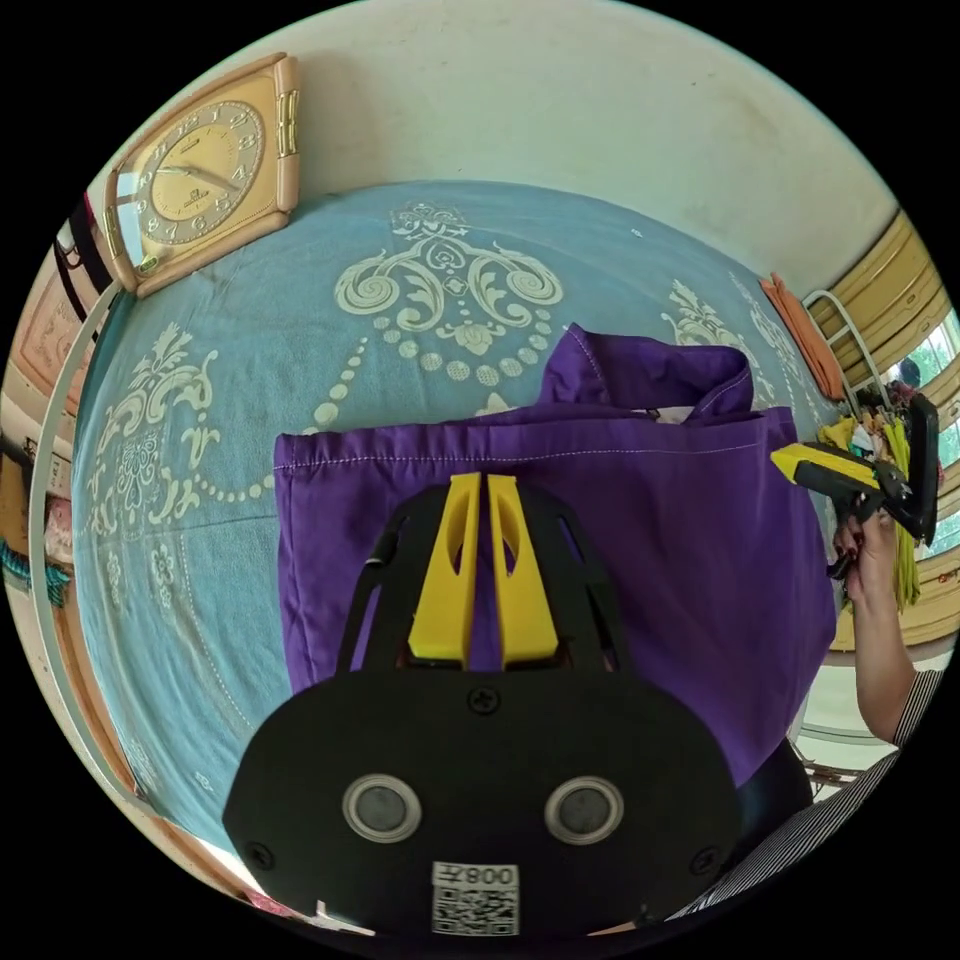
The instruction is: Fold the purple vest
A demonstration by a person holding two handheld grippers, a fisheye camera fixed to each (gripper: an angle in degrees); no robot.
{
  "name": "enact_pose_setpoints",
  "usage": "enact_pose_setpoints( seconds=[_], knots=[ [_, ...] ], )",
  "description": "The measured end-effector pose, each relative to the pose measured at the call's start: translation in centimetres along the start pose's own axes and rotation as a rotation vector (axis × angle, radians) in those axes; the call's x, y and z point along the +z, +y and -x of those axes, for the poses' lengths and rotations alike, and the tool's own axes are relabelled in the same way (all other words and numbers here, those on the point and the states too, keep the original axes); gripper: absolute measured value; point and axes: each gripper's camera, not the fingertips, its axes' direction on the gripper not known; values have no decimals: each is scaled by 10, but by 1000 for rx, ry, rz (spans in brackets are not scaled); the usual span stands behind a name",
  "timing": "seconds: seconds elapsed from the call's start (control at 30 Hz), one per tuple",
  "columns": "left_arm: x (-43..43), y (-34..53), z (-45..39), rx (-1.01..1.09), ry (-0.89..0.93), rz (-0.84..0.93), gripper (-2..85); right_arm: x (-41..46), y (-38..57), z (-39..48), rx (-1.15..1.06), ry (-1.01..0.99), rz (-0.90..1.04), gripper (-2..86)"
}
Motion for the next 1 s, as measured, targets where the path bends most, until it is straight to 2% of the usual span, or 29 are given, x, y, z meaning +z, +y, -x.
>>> enact_pose_setpoints(
  seconds=[0.1,0.2,0.33,0.4,0.5,0.6,0.73,0.87,1.0],
  knots=[
    [2,6,0,-33,23,-5,7,35,-11,16,-12,108,134,2],
    [-11,22,-15,-12,-16,-76,4,34,-3,34,-45,161,92,2],
    [-27,42,-57,97,60,-180,2,34,13,52,-76,219,25,2],
    [-17,41,-76,168,74,-150,2,33,13,55,-62,217,37,2],
    [22,32,-90,209,56,36,1,30,10,50,-12,162,75,2],
    [10,38,-91,165,100,-1,1,16,13,42,51,129,103,1],
    [-26,87,-112,217,180,-67,1,-40,60,49,77,92,-42,1],
    [-21,151,-140,233,237,18,1,-66,134,73,81,-38,-60,1],
    [15,177,-156,227,202,157,1,-41,172,86,100,-23,55,1]
  ],
)
